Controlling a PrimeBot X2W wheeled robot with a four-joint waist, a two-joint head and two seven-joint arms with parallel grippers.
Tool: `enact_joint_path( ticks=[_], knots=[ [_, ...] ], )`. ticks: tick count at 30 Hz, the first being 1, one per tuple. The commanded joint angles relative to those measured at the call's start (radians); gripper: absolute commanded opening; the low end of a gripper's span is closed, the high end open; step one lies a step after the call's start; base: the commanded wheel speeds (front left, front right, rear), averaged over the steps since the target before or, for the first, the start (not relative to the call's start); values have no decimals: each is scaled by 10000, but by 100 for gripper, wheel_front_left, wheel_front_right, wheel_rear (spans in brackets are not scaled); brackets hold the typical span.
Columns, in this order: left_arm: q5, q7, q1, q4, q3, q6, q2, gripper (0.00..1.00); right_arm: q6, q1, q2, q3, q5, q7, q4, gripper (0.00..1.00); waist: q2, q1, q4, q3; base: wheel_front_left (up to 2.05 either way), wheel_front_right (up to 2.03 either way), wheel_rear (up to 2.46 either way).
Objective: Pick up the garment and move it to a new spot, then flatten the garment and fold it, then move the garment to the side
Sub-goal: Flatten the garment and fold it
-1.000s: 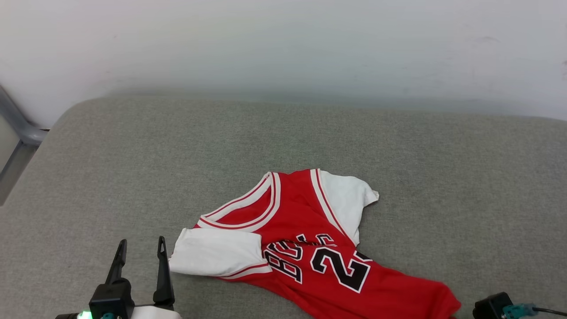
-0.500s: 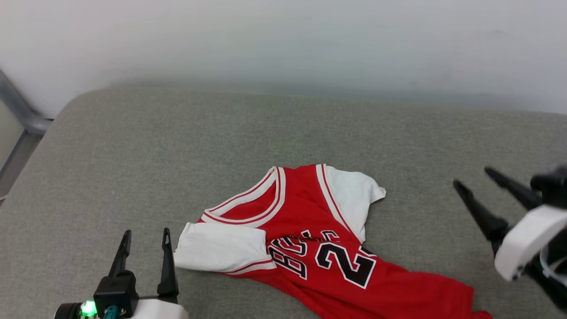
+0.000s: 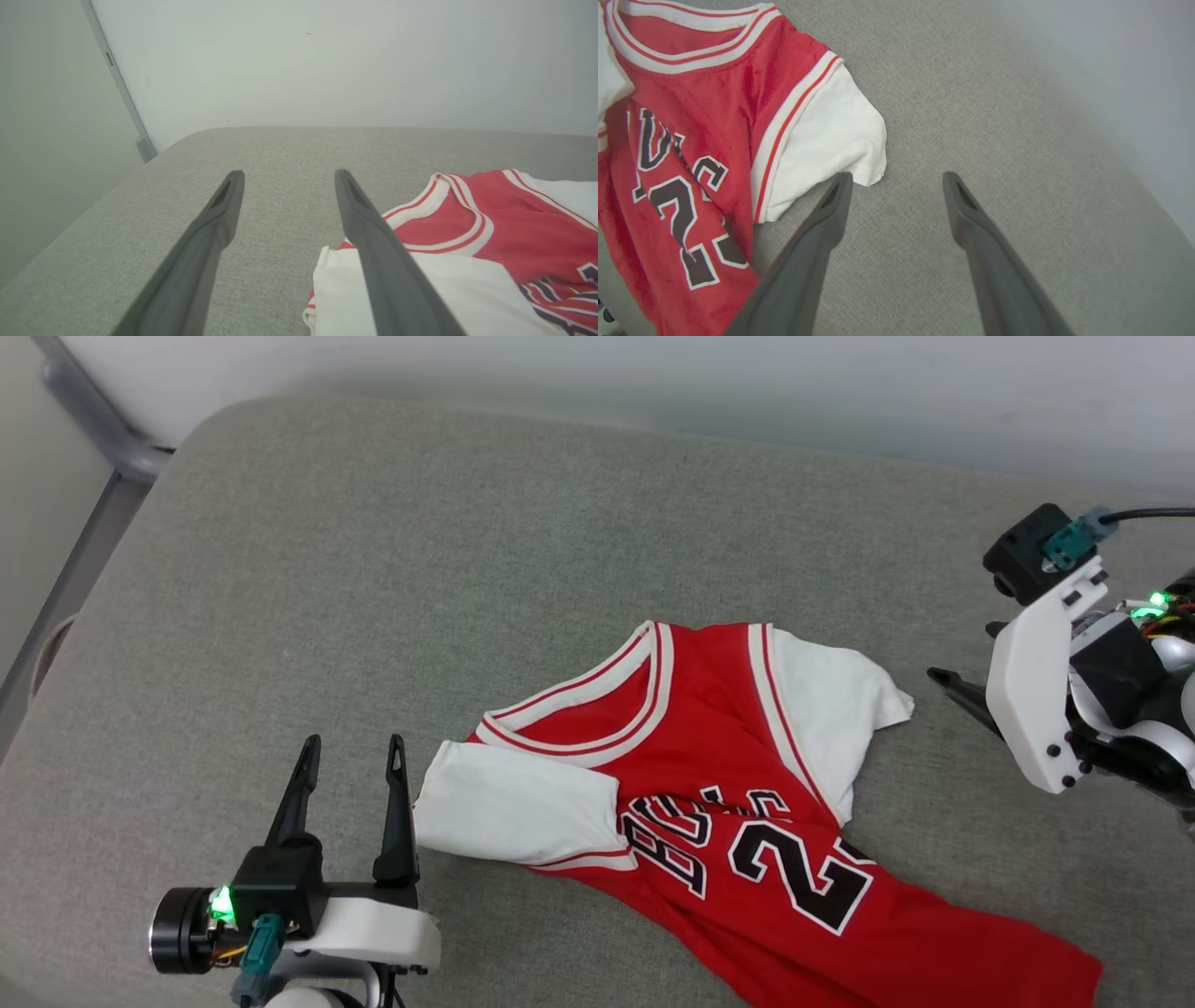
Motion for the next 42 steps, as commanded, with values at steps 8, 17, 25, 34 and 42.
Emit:
enact_joint_path(
  ticks=[8,17,25,34,42],
  knots=[
    [-185,-26,-653,-135,-333,136,-95,100,-14,-1626,66,1724,240,998,1531,100,0,-2,736,1196,0,0,0],
    [-340,-26,-1057,-76,-546,274,-123,100,-13,-1685,255,3640,486,734,3253,100,0,-2,948,1776,0,0,0],
    [-318,-26,-1011,98,-427,307,-126,100,-11,-2118,311,4402,1130,-360,3352,0,0,-2,696,1545,0,0,0],
    [-74,-26,-445,317,-172,153,-72,100,-14,-3074,386,4615,1576,-2743,2038,0,0,-2,175,231,0,0,0],
    [32,-26,336,385,43,165,3,100,-14,-2704,-399,4507,1952,-3657,72,0,0,-2,-342,-875,0,0,0]
  ],
)
